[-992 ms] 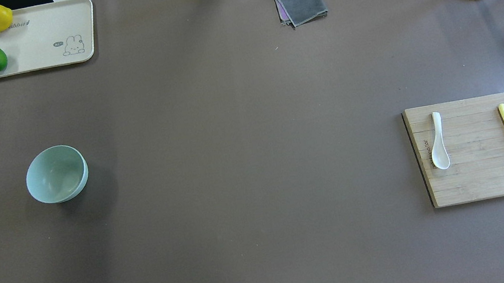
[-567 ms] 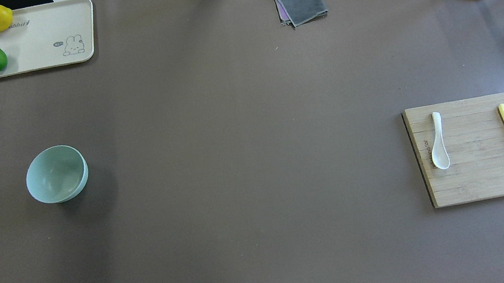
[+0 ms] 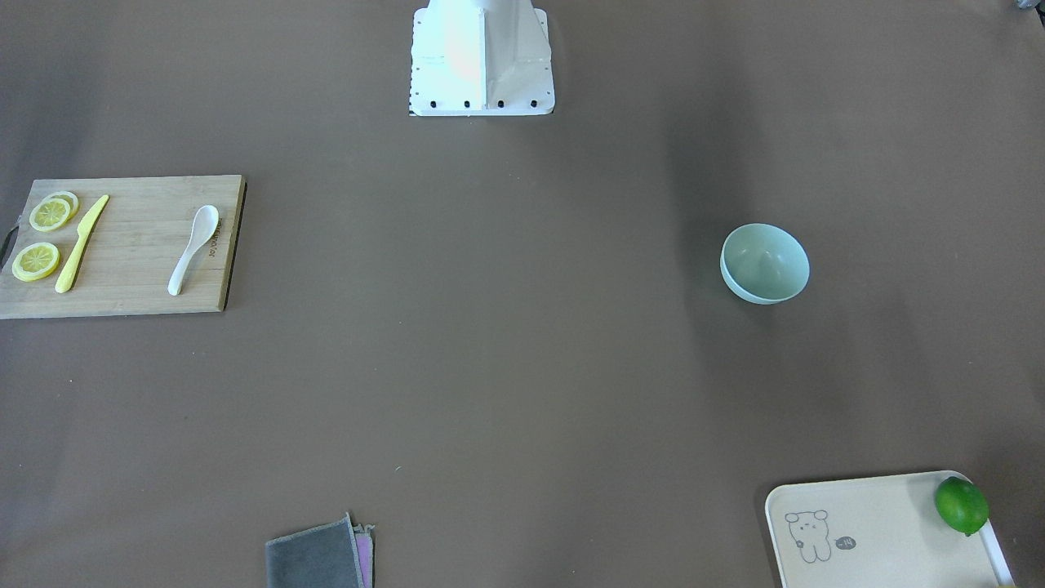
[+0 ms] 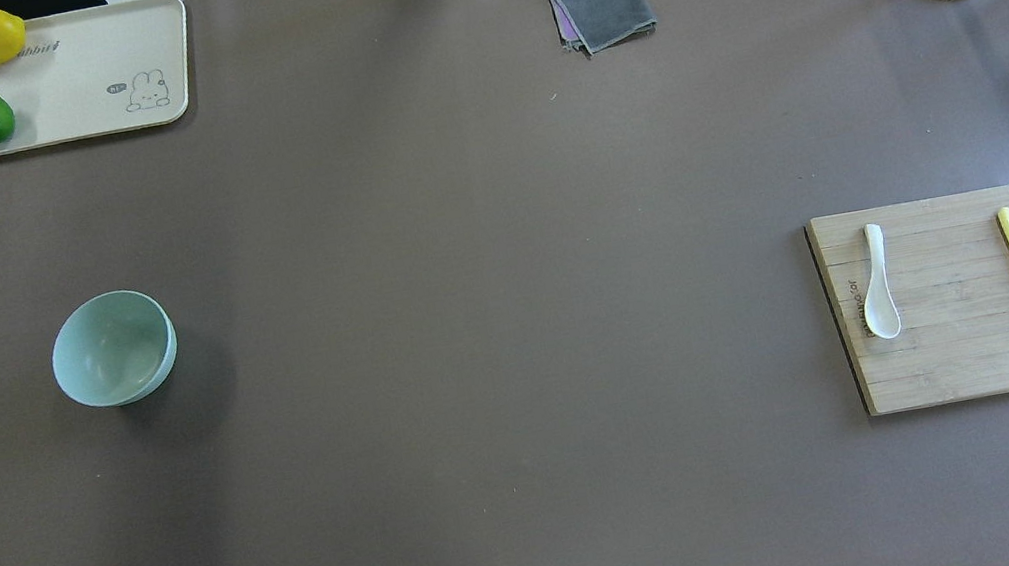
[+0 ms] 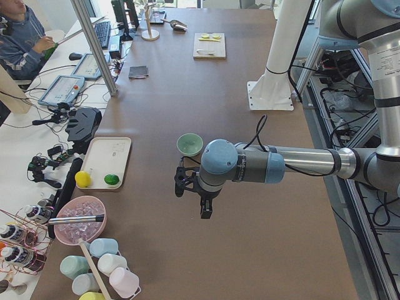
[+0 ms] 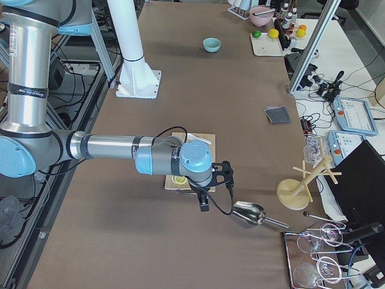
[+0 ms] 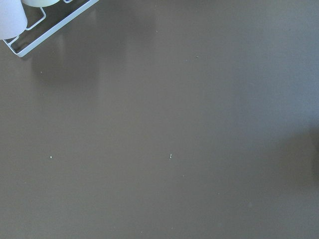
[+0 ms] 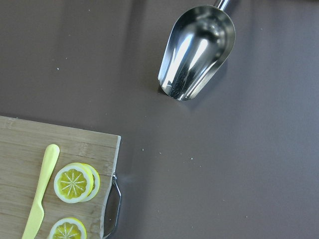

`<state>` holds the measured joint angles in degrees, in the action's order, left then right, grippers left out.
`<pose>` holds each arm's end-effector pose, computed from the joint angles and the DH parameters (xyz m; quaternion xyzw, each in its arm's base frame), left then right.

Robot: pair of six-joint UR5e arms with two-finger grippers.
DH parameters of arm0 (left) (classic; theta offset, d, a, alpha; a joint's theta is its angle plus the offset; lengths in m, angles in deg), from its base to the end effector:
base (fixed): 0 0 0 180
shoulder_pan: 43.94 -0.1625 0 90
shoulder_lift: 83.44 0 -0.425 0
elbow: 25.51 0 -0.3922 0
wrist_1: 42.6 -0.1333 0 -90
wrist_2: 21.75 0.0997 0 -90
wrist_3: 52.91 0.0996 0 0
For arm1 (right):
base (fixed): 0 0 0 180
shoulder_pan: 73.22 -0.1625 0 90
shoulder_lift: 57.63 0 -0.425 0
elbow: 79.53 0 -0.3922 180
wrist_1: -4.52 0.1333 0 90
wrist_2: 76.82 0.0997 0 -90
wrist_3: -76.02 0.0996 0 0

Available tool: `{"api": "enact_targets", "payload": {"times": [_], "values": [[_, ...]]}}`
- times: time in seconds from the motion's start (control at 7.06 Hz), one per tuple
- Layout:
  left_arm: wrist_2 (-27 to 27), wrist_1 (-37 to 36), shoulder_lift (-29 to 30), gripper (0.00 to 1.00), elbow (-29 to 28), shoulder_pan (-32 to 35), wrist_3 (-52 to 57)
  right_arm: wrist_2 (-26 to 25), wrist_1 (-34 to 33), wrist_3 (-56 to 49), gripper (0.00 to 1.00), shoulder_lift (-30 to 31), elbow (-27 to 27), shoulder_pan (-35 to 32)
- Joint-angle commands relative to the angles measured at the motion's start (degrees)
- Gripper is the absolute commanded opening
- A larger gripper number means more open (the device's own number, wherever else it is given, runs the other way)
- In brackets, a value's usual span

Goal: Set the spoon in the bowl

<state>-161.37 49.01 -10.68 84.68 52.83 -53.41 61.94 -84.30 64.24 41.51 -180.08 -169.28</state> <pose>-0.1007 -0.3609 0.6046 0.0590 0.4167 -0.0408 0.9062 0.1032 -0.4186 0.6335 0.0843 -0.4045 -0.0548 0.9090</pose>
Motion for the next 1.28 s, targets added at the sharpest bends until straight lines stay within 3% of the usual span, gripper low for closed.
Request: {"api": "enact_targets", "payload": {"times": [0.0, 0.14, 0.42, 0.57, 0.85, 1.13], "values": [[-0.39, 1.28, 0.27, 0.98, -0.51, -0.18, -0.20, 0.02, 0.23, 0.00, 1.00, 0.00, 0.26, 0.00], [-0.74, 1.98, 0.01, 0.98, 0.80, 0.08, -0.29, 0.37, 0.32, 0.09, 1.00, 0.00, 0.35, 0.00], [-0.66, 10.99, -1.91, 0.98, 0.82, -0.09, -0.90, 0.98, 0.49, -0.43, 1.00, 0.00, 0.35, 0.00], [-0.74, 11.65, -1.49, 0.98, 1.25, -0.44, -5.78, 0.99, 0.50, -0.35, 1.00, -0.08, 0.09, 0.00], [-0.31, 19.96, 0.96, 0.98, 1.25, -9.26, -20.52, 2.20, 0.41, -0.35, 1.00, 0.09, 0.00, 0.00], [3.18, 22.91, 9.89, 0.98, 0.90, -21.91, -42.11, 4.85, 0.41, -0.18, 1.00, 0.62, 0.09, 0.00]]}}
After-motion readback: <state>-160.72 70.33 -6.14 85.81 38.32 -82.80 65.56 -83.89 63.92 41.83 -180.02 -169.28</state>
